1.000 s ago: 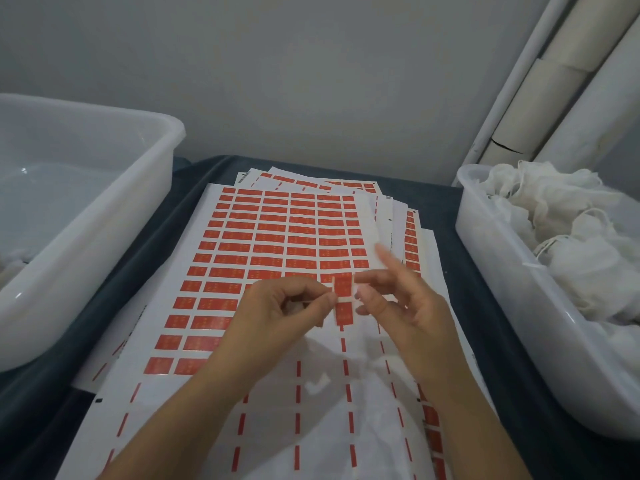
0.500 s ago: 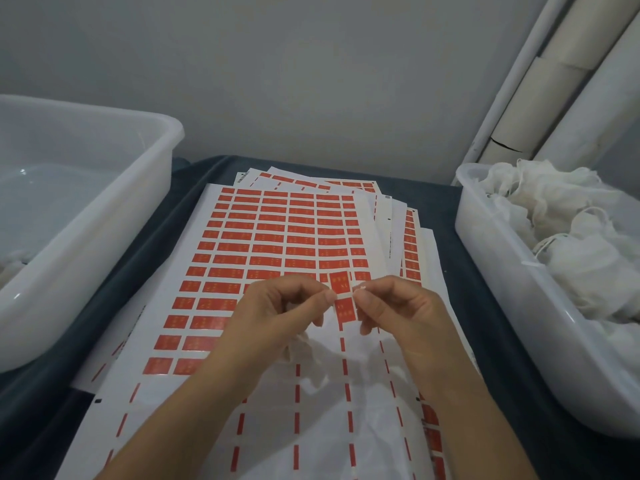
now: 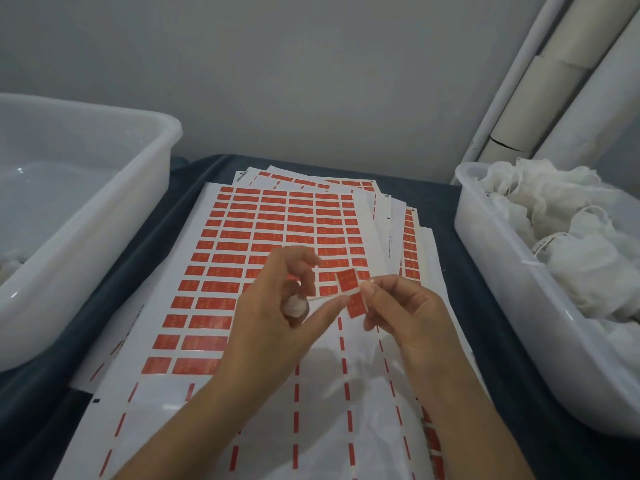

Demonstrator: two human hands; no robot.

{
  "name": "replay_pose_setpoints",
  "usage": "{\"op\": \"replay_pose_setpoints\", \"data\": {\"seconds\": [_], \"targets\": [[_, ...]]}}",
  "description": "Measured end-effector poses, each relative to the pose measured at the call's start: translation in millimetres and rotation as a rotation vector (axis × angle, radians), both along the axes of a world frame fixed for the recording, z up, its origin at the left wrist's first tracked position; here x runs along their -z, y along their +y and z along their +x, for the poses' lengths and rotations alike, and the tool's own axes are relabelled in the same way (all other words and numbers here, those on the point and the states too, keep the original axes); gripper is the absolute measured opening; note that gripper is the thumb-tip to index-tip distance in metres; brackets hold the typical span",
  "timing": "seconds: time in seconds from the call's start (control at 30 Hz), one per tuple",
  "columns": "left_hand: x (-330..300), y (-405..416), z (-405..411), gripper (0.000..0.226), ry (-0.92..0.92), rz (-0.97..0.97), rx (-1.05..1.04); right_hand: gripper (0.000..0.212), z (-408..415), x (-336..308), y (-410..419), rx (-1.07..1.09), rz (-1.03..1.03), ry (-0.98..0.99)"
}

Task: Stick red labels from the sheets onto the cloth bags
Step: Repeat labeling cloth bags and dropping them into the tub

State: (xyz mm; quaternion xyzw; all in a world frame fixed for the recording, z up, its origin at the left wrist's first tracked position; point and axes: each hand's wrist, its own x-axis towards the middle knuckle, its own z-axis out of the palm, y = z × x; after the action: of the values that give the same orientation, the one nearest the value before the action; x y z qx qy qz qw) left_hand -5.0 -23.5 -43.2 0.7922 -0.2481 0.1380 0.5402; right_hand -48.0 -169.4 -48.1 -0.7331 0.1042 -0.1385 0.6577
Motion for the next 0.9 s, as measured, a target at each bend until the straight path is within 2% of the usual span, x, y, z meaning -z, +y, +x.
{"op": "replay_pose_setpoints", "data": {"seconds": [0.07,0.1,0.3,0.43,0.5,0.6,0.67,0.73,0.9], "targets": [[5,-1,-1,0.025,-0.283,0.093,-0.014,0.032,-1,0,1,-0.01,0.028,0.004],[7,-2,-2,0.026,-0.359,0.11,-0.023,0.031,-1,-1,1,-0.015,0.027,-0.003],[9,0,-2,0.026,-0.354,0.117,-0.071,0.014,-5,-9,4,-0.076,-0.125,-0.114],[9,-1,-1,0.028,-0.322,0.093,-0.036,0.01,-6,-8,3,0.017,-0.321,-0.196],[7,-2,-4,0.027,-0.175,0.026,0.015,0.011,-7,-9,3,0.056,-0.332,-0.219],[0,-4,-7,0.016,0.351,-0.25,0.075,0.016,-5,-10,6,0.062,-0.125,-0.205],[0,-3,-5,0.024,0.612,-0.391,0.078,0.032,-2,-10,10,0.023,-0.023,-0.172],[0,-1,-6,0.027,0.714,-0.447,0.067,0.037,-1,-8,15,-0.026,0.024,-0.144],[-1,-2,-7,0.025,0.742,-0.508,0.108,0.033,-1,-3,21,-0.074,0.086,-0.122]]}}
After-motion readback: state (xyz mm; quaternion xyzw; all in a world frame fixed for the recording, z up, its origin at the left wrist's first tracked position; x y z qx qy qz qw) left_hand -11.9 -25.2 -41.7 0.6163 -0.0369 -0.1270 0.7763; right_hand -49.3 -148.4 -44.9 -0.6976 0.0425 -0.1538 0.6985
